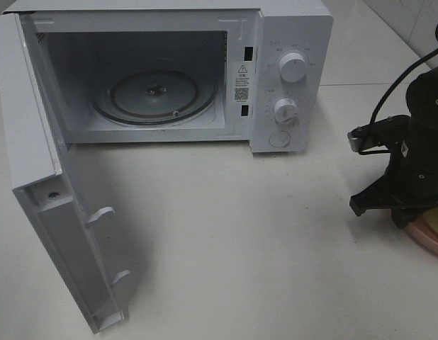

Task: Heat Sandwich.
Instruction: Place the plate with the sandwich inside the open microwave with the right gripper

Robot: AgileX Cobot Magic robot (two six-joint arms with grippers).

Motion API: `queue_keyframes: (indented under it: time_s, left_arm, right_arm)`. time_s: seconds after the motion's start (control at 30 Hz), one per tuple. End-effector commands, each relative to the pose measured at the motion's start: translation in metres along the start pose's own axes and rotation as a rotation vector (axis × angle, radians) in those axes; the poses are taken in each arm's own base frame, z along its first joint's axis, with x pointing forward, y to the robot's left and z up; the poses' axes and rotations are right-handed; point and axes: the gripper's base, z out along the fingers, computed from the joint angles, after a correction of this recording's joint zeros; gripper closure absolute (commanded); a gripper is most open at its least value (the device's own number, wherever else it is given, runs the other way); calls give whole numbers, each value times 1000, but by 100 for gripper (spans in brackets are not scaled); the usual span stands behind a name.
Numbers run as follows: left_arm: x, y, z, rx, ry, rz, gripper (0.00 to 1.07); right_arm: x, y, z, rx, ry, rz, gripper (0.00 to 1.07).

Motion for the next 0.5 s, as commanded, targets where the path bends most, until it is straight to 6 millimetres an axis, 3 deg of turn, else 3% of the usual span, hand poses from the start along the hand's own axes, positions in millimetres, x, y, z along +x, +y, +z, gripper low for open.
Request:
queue_keyframes:
  time_s: [0.03, 0.5]
  left_arm:
    - [2, 0, -3, -3, -26, 1, 9]
    - [2, 0, -3, -3, -26, 1, 9]
  right_arm:
    - [2, -2, 0, 24, 26, 9, 107]
    - [3, 9, -7, 162, 44, -29, 107]
